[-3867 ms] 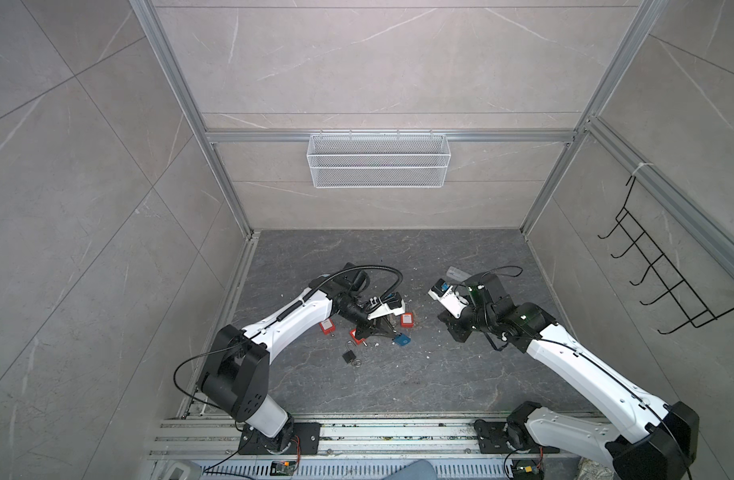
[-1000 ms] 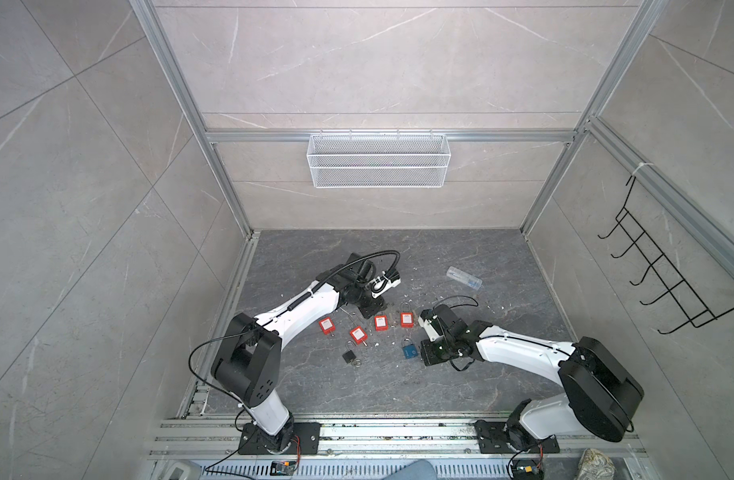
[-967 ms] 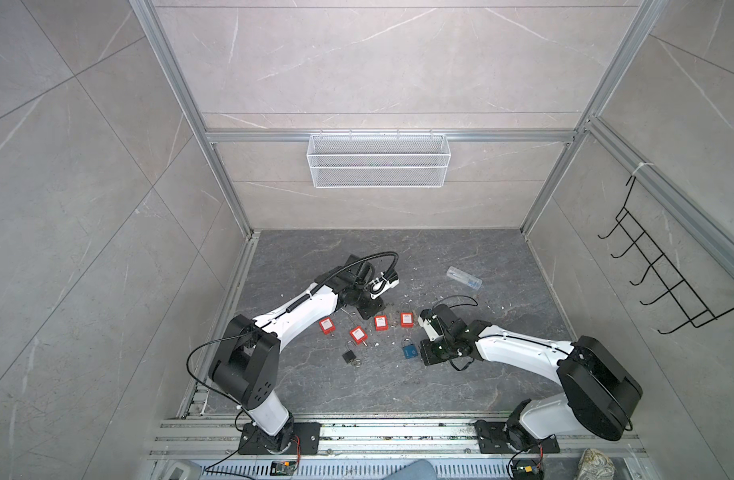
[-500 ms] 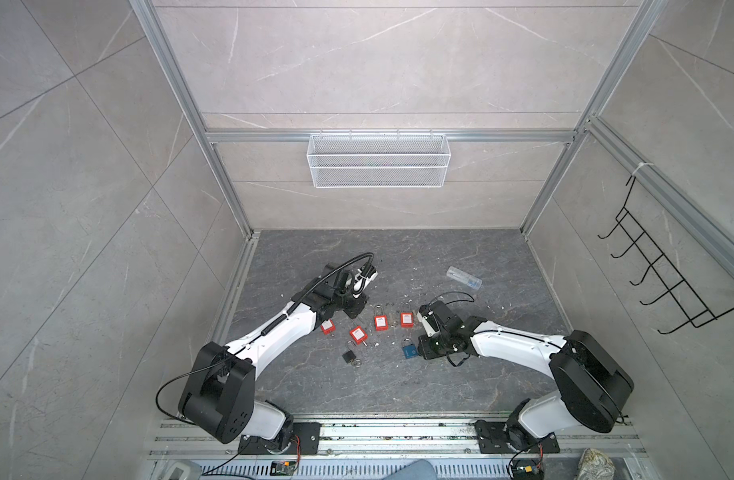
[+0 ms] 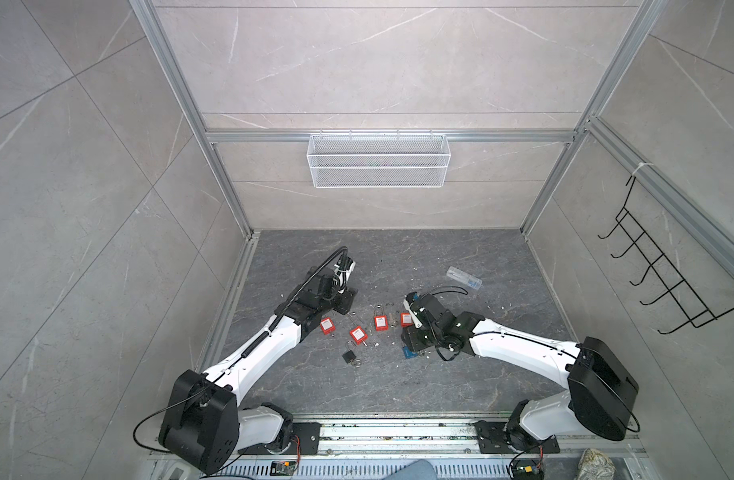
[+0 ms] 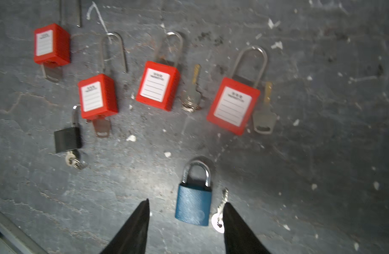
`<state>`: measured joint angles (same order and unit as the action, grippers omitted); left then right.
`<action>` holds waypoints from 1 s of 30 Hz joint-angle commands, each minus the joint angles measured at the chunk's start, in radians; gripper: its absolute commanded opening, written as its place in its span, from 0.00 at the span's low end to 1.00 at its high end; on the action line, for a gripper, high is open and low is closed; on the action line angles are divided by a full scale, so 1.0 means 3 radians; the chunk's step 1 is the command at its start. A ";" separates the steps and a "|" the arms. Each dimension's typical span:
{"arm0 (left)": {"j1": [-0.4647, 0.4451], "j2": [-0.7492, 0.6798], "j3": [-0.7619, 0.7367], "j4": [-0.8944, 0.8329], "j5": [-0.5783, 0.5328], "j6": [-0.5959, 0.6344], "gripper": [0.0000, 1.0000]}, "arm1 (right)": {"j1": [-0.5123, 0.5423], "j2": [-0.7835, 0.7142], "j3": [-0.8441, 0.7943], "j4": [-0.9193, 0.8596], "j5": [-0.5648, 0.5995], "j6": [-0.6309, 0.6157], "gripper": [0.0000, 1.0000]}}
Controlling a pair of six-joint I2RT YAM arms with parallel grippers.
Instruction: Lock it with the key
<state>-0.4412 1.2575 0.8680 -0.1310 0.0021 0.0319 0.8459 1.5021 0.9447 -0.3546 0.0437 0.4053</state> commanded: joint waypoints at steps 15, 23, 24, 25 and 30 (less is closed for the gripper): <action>0.0818 -0.0291 -0.0026 -0.0631 0.0524 -0.1108 0.63 | 0.0550 0.1356 0.1199 0.0217 0.0218 -0.0226 0.59; 0.0824 -0.0339 -0.0036 -0.0721 0.0482 -0.0988 0.63 | 0.0593 0.1803 0.1621 0.0025 0.0334 -0.0169 0.63; 0.0829 -0.0341 -0.0039 -0.0734 0.0478 -0.0981 0.63 | 0.0591 0.1845 0.1657 0.0010 0.0335 -0.0179 0.63; 0.0826 -0.0350 -0.0046 -0.0748 0.0481 -0.0974 0.63 | 0.0593 0.1890 0.1708 -0.0011 0.0352 -0.0186 0.63; 0.0830 -0.0407 -0.0106 -0.0766 0.0472 -0.0970 0.63 | 0.0597 0.2036 0.1859 -0.0126 0.0499 -0.0162 0.60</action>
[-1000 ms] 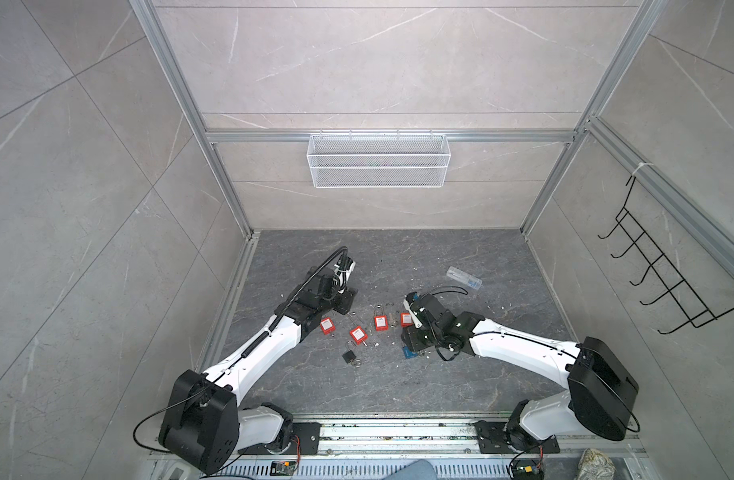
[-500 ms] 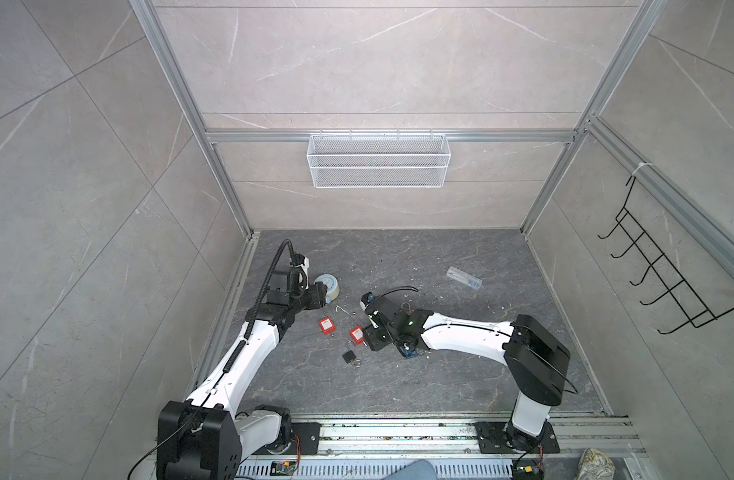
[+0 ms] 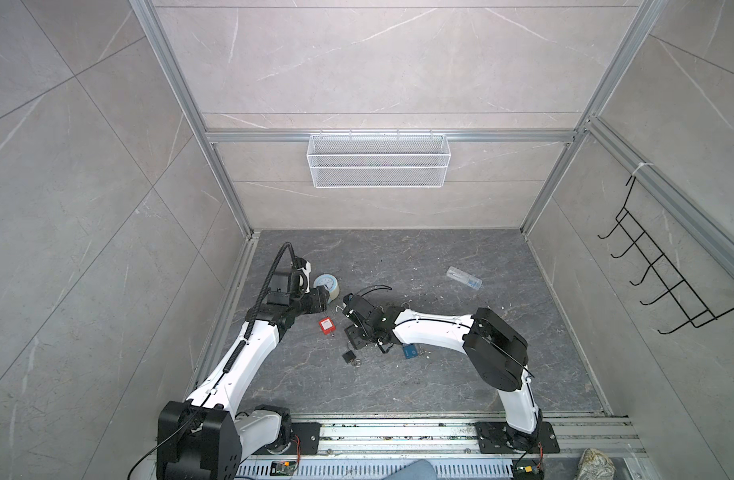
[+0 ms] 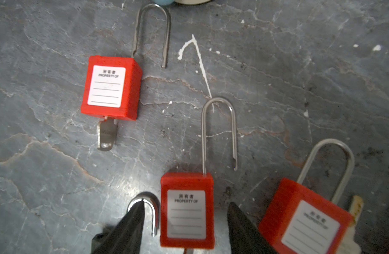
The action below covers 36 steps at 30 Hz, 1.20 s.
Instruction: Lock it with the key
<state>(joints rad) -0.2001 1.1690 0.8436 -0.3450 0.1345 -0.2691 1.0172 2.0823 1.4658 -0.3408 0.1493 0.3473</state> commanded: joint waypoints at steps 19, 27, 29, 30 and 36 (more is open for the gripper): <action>0.0024 -0.0047 -0.0051 -0.0050 0.0104 0.0104 0.63 | 0.0026 0.0292 0.0273 -0.0328 0.0077 -0.0078 0.52; 0.0023 -0.0006 -0.0010 -0.0040 0.0209 0.0231 0.62 | 0.0028 0.0132 0.0212 -0.0288 0.0101 -0.0251 0.35; 0.0023 -0.0018 -0.0007 -0.0030 0.0252 0.0302 0.62 | 0.0026 -0.0022 0.0154 -0.0248 0.0161 -0.0355 0.33; 0.0026 -0.0033 -0.0006 -0.0013 0.0278 0.0351 0.62 | 0.0025 -0.0116 0.0114 -0.0213 0.0181 -0.0438 0.32; 0.0021 -0.0234 -0.0112 0.0228 0.0677 0.0790 0.62 | 0.0021 -0.0703 -0.0172 -0.0120 0.0180 -0.1126 0.28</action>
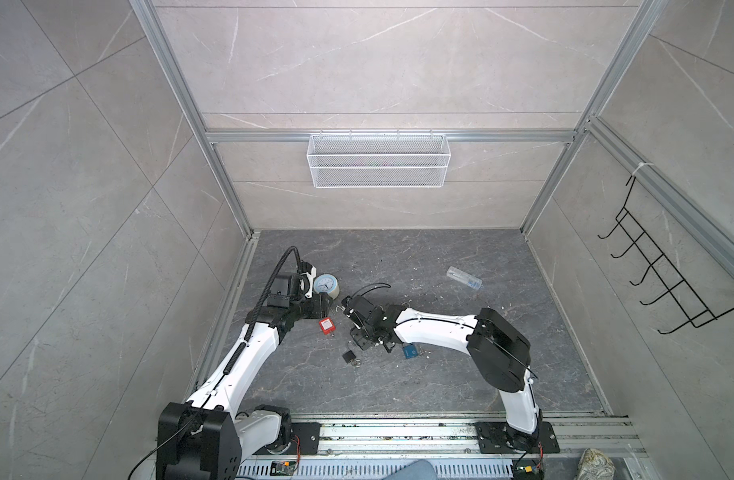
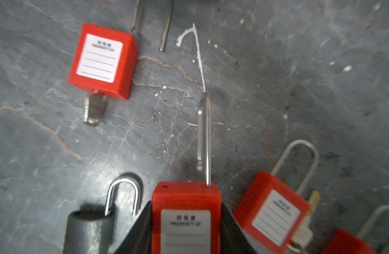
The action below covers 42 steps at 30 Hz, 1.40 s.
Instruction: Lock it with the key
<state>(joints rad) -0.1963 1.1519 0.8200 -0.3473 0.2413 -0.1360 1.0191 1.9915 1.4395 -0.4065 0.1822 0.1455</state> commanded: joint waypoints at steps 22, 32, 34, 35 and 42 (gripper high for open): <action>-0.0550 -0.0662 -0.0519 0.0786 0.1926 0.2282 0.60 | -0.0227 -0.2303 -0.1602 0.0299 -0.0750 -0.2346 0.10; -0.0831 -0.0245 -0.0300 0.0619 0.1788 0.2549 0.53 | -0.0237 -0.2414 -0.1602 0.0230 -0.0837 -0.2428 0.10; -0.0845 -0.0196 -0.0271 0.0590 0.1798 0.2566 0.47 | -0.0237 -0.2435 -0.1615 0.0234 -0.0849 -0.2448 0.10; -0.0849 -0.0181 -0.0264 0.0591 0.1807 0.2574 0.44 | -0.0237 -0.2438 -0.1618 0.0230 -0.0838 -0.2456 0.10; -0.0869 -0.0097 -0.0209 0.0511 0.1882 0.2611 0.31 | -0.0238 -0.2463 -0.1596 0.0181 -0.0832 -0.2524 0.09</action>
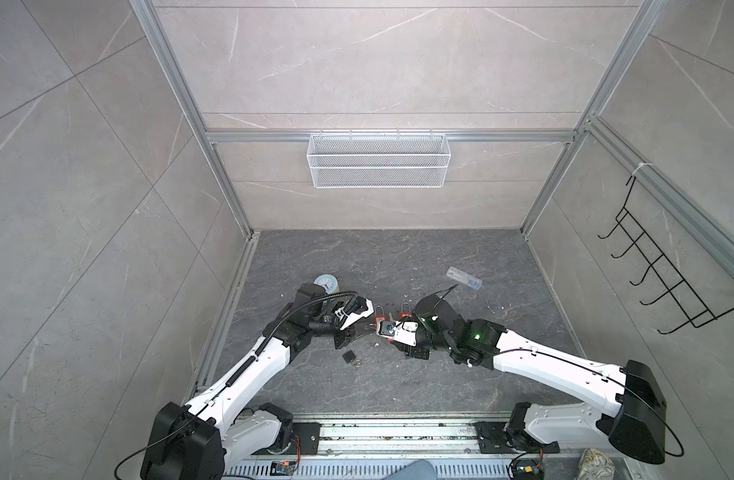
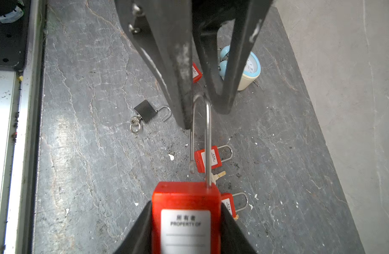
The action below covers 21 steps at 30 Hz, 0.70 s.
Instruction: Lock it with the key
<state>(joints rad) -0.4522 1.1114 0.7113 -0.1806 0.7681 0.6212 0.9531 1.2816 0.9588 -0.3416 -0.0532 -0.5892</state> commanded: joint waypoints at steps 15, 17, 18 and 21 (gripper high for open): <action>-0.0014 0.0176 0.0353 -0.0419 0.0577 0.0189 0.00 | -0.0020 -0.0165 0.0049 0.0103 0.0172 -0.0339 0.25; -0.0016 0.0186 0.0364 -0.0430 0.0614 0.0180 0.00 | -0.0017 -0.0189 0.0053 0.0112 0.0264 -0.0395 0.43; -0.0016 0.0186 0.0366 -0.0423 0.0627 0.0171 0.00 | -0.0017 -0.0200 0.0057 0.0097 0.0301 -0.0424 0.49; -0.0016 0.0172 0.0351 -0.0344 0.0633 0.0131 0.00 | -0.0017 -0.0226 0.0055 0.0012 0.0402 -0.0480 0.63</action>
<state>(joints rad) -0.4522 1.1667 0.7887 -0.2924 0.8928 0.6559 0.9485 1.2411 0.9592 -0.3408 0.0162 -0.7082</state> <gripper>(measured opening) 0.057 0.616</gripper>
